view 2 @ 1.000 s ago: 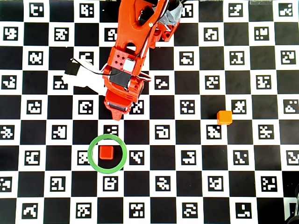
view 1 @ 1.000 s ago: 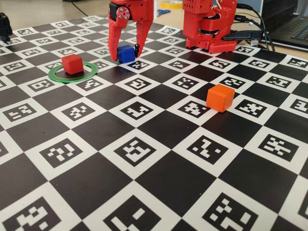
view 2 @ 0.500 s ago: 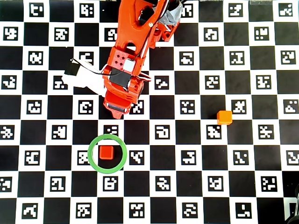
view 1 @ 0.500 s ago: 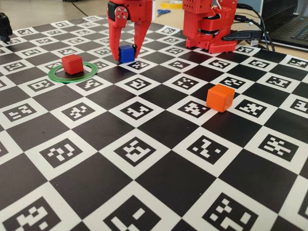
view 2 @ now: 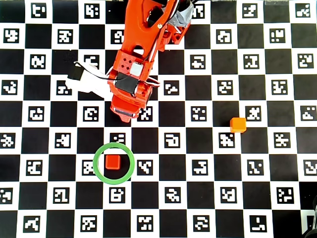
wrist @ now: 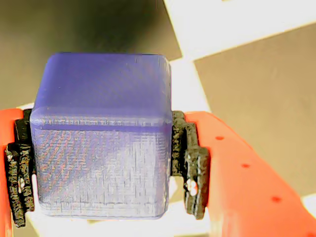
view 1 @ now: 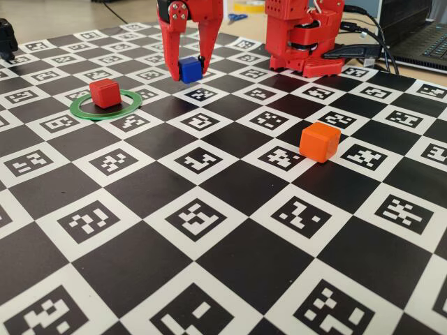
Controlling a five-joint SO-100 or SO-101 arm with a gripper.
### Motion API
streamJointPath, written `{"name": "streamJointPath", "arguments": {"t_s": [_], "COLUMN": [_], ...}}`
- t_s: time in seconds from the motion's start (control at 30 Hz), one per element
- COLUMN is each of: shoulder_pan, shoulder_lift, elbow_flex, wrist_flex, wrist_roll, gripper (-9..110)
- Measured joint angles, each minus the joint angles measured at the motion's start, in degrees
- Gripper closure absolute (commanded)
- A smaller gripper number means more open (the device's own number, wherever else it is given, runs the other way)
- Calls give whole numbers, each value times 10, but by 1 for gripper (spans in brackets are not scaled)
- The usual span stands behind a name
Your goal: Grab the red cube then put it in the green circle then put the blue cube on top and finally the orange cube on top
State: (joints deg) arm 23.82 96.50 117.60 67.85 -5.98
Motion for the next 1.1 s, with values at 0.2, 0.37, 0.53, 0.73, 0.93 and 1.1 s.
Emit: {"name": "streamJointPath", "arguments": {"t_s": [0.2, 0.37, 0.53, 0.73, 0.93, 1.1], "shoulder_pan": [5, 5, 9, 9, 6, -15], "shoulder_lift": [0, -6, -54, -127, -207, -271], "elbow_flex": [-97, -200, -315, -442, -561, -649], "wrist_flex": [77, 145, 208, 265, 303, 306], "wrist_roll": [-32, -68, -95, -120, -142, -141], "gripper": [94, 94, 94, 94, 94, 94]}}
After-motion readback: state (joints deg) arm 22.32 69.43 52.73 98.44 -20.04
